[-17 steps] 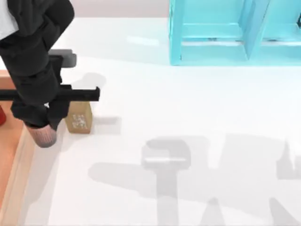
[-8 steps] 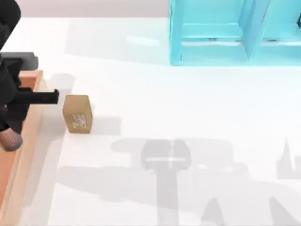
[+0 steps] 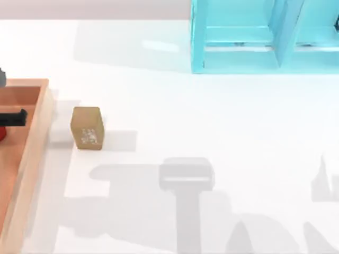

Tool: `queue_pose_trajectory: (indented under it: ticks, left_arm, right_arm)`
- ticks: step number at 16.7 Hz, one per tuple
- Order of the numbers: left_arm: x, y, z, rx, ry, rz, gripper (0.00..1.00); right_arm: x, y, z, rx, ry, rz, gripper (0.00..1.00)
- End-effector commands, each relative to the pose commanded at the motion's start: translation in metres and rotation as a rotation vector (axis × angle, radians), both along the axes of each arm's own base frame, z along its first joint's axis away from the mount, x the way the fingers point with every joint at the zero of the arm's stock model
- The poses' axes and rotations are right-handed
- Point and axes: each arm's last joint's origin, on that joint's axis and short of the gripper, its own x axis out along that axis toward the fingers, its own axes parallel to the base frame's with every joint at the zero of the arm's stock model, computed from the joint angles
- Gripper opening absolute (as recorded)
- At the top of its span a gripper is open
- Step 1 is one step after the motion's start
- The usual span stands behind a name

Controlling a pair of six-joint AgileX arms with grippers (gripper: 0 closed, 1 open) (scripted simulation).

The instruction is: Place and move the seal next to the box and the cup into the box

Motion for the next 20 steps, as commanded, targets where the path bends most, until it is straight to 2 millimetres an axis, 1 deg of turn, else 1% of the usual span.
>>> queue_pose_trajectory:
  ticks: [7, 13, 15, 20]
  left_arm:
    - [-0.019, 0.039, -0.002, -0.015, 0.002, 0.000, 0.00]
    - [-0.041, 0.070, -0.004, -0.030, 0.002, 0.001, 0.00]
    - [-0.047, 0.076, -0.005, -0.035, 0.003, 0.001, 0.00]
    - [-0.046, 0.076, -0.005, -0.033, 0.004, -0.003, 0.00]
  right_arm:
    - [0.000, 0.000, 0.000, 0.000, 0.000, 0.000, 1.00]
    - [0.000, 0.000, 0.000, 0.000, 0.000, 0.000, 1.00]
    - [0.000, 0.000, 0.000, 0.000, 0.000, 0.000, 1.00]
    - [0.000, 0.000, 0.000, 0.000, 0.000, 0.000, 1.00]
